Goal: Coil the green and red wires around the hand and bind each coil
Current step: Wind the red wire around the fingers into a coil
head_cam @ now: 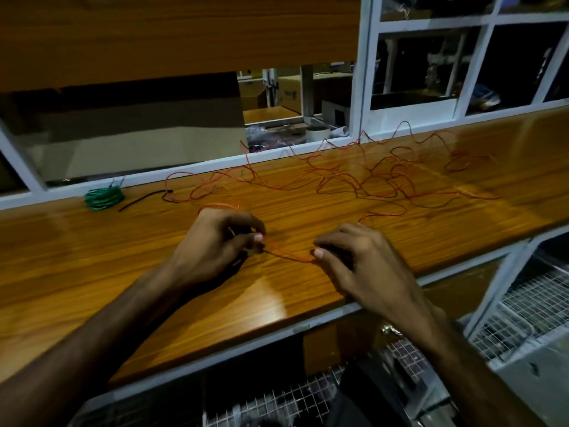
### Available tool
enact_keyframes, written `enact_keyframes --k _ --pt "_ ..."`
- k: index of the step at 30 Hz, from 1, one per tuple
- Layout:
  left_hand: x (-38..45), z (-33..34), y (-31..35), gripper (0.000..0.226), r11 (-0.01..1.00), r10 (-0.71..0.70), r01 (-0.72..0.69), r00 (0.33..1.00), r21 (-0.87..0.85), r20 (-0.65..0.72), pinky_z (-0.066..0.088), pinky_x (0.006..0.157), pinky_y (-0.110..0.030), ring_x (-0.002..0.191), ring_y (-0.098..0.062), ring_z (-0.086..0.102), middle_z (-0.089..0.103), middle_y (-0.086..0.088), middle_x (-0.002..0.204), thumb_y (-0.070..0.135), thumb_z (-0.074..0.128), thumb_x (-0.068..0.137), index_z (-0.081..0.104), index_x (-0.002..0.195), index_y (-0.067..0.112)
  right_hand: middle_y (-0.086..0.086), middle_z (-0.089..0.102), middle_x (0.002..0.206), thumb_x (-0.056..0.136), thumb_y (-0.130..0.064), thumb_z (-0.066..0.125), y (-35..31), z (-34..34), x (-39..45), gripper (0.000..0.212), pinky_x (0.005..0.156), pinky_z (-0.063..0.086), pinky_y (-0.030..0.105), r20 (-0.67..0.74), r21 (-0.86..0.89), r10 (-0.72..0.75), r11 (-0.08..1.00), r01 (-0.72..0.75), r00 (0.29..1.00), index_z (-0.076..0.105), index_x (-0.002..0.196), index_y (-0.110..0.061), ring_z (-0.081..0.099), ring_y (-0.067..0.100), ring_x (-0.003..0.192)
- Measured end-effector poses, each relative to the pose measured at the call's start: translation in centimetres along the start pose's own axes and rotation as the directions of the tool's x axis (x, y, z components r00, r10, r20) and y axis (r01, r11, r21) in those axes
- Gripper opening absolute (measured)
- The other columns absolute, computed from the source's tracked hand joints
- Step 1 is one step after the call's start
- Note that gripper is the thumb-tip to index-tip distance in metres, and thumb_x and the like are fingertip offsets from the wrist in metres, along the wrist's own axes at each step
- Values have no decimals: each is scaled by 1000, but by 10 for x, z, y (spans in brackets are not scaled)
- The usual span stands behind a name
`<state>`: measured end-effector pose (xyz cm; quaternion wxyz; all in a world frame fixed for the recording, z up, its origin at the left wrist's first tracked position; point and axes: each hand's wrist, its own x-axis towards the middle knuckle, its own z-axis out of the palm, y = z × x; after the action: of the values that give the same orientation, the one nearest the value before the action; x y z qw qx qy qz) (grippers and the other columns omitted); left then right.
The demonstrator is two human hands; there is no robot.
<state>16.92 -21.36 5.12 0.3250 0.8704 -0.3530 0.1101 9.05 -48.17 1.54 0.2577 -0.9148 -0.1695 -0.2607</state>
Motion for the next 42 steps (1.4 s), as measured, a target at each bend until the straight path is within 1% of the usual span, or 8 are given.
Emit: enact_keyframes --k 6,12,17,21,28,32,37,42 --pt "-50 -21 10 48 996 -83 82 995 -20 -52 63 68 -28 81 -5 75 77 9 99 54 54 89 76 115 20 -17 67 109 98 -41 63 -27 12 19 23 95 47 37 116 16 -107 994 106 987 72 117 -32 57 0 101" --pt "-84 -35 -3 26 981 -180 187 977 51 -114 61 61 -36 68 -8 74 77 11 81 36 65 99 77 116 22 -17 67 106 96 -42 64 -57 28 46 24 80 56 30 205 13 -210 977 212 956 74 116 -30 59 0 96" --pt "-100 -46 -1 26 972 -236 234 969 -34 -70 58 75 -26 89 0 72 78 13 105 29 71 99 76 125 25 -18 65 103 97 -51 55 -83 46 62 28 77 52 21 255 12 -227 973 232 940 71 113 -35 57 0 93" --pt "-115 -51 -2 24 941 -301 282 950 -187 -82 47 54 -25 54 -12 64 74 1 70 26 73 99 77 122 21 -20 66 102 91 -60 43 -104 62 77 41 77 54 25 285 43 -250 968 248 925 71 110 -36 58 -1 90" --pt "-164 -79 -19 17 949 -286 243 933 -203 -219 44 49 -38 53 -23 60 70 -7 67 35 76 95 82 106 23 -25 60 95 92 -53 58 -132 85 102 29 72 56 30 180 50 -306 952 302 935 73 107 -33 58 -1 84" --pt "-194 -105 -37 12 939 -342 300 868 -169 -360 43 48 -34 53 -23 60 69 -8 65 26 75 95 82 101 17 -19 64 95 92 -43 68 -154 101 117 21 72 49 22 122 46 -352 936 349 928 73 107 -29 54 -4 83" --pt "-216 -133 -67 13 917 -347 396 758 -32 -552 60 65 -38 76 -13 72 77 6 84 23 76 96 80 107 20 -11 71 97 86 -46 71 -181 116 128 39 82 54 34 78 43 -416 909 414 906 69 120 -28 55 0 87" --pt "-215 -147 -99 44 819 -448 572 690 48 -568 65 68 -39 79 -5 73 74 9 90 39 77 93 67 135 29 -7 73 105 89 -42 71 -190 127 135 28 79 54 32 145 -45 -477 872 488 867 74 114 -29 64 6 90"
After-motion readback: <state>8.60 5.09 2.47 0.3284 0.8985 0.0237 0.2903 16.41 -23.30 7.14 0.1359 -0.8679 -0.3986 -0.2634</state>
